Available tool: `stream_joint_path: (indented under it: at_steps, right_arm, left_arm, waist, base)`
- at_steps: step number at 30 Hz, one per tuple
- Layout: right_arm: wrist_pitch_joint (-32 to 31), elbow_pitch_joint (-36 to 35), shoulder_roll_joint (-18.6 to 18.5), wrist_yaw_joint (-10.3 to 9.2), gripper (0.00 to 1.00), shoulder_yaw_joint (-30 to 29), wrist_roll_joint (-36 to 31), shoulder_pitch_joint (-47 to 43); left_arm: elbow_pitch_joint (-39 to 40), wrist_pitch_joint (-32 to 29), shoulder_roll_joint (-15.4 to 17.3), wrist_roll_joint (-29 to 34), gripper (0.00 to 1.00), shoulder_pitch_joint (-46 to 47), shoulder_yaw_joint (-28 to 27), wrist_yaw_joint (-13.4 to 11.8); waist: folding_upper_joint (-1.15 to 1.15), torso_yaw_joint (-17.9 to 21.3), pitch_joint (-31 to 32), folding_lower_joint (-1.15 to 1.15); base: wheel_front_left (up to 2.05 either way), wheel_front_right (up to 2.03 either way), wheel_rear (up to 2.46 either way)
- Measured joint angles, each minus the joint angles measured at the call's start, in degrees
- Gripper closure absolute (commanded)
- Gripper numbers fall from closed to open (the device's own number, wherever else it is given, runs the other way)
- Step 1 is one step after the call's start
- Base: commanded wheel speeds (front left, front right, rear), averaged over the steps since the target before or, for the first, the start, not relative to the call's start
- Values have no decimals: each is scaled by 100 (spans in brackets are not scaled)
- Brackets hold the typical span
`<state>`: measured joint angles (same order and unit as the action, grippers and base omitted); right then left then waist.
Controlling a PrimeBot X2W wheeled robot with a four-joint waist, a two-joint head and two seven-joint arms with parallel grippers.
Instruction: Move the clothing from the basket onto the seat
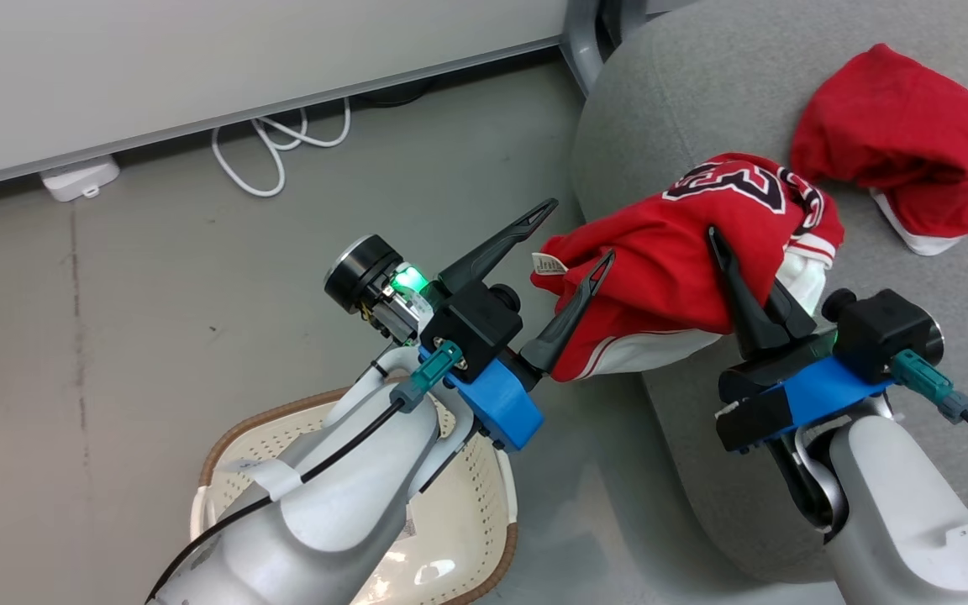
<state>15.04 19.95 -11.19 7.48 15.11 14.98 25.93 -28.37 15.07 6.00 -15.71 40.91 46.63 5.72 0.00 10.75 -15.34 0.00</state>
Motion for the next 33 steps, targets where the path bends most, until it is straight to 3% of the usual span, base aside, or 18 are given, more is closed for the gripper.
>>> stream_joint_path:
  at_steps: [16,27,33]
  right_arm:
    - [0,-534,320,0,100,-754,-192,-955]
    - [0,-692,380,0,100,-913,-283,-964]
    - [0,-861,320,0,100,-940,-396,-503]
  left_arm:
    - [-92,0,-5,-2,0,-82,183,38]
    - [-81,0,18,-3,0,-85,183,34]
    - [-32,0,74,2,0,-9,145,-16]
  waist:
    - [0,819,-4,-1]
    - [0,806,-23,-1]
    - [0,748,-215,0]
  base:
    - [0,0,0]
    - [0,0,0]
    - [0,0,0]
